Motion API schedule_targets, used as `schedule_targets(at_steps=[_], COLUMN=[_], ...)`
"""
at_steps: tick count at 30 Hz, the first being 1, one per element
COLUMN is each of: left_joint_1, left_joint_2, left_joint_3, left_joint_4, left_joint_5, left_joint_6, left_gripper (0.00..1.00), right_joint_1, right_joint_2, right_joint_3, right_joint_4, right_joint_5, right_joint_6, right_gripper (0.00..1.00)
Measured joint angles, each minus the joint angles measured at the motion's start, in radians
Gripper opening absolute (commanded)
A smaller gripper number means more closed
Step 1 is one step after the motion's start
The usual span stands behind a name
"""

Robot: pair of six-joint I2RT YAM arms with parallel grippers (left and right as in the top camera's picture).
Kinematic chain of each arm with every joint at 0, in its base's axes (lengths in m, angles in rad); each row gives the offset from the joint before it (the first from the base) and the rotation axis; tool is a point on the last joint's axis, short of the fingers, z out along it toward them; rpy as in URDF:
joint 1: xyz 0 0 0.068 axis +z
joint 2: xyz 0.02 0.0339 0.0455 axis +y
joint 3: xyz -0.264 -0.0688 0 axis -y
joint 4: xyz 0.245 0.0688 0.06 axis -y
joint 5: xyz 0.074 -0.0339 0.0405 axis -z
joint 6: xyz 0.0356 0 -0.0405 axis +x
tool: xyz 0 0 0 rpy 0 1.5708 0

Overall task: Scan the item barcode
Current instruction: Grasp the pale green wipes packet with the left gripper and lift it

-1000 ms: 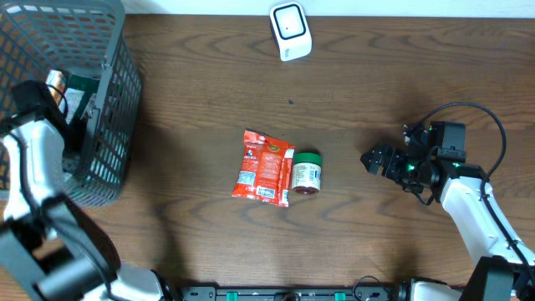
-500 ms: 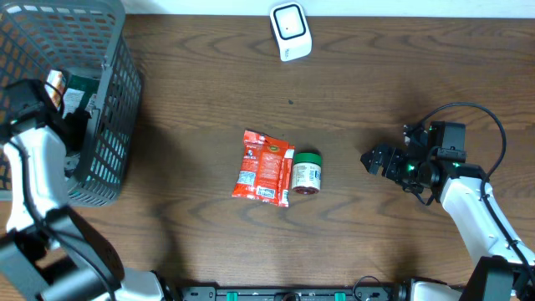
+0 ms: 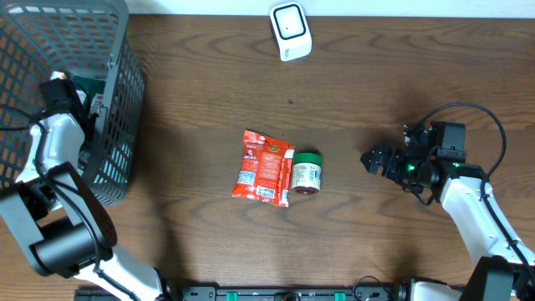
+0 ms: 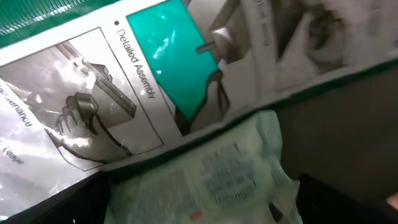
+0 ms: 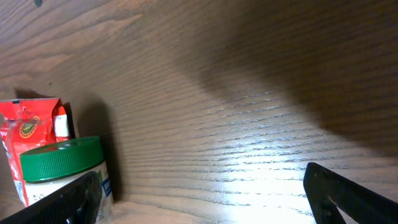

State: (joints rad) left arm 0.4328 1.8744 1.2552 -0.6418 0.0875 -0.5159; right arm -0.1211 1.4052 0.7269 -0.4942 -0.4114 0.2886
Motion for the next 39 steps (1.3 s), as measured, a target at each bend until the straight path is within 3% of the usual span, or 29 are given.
schedule_targets(at_steps=[2,9,11,13,22,39], left_joint_1=[-0.002,-0.005,-0.005,-0.005,0.007,0.027], left_joint_2=[0.012,0.021,0.021,0.019,-0.025,-0.579], left_joint_3=[0.005,0.008,0.011,0.016,0.012,0.009], left_joint_4=[-0.003,-0.007,-0.006,-0.008,-0.011,0.082], left_joint_5=[-0.012,-0.04,-0.031,-0.026,-0.049,-0.237], left_joint_6=[0.0,0.021,0.032,0.039,0.061,0.021], left_gripper=[0.92,0.28,0.13,0.07,0.07,0.07], right_joint_1=[0.0,0.0,0.0,0.0,0.0,0.0], right_joint_2=[0.0,0.0,0.0,0.0,0.0,0.0], right_joint_3=[0.0,0.0,0.0,0.0,0.0,0.0], right_joint_4=[0.0,0.0,0.0,0.0,0.0,0.0], right_joint_5=[0.0,0.0,0.0,0.0,0.0,0.0], right_joint_6=[0.0,0.0,0.0,0.0,0.0,0.0], right_gripper=[0.99,0.99,0.99,0.99,0.99,0.99])
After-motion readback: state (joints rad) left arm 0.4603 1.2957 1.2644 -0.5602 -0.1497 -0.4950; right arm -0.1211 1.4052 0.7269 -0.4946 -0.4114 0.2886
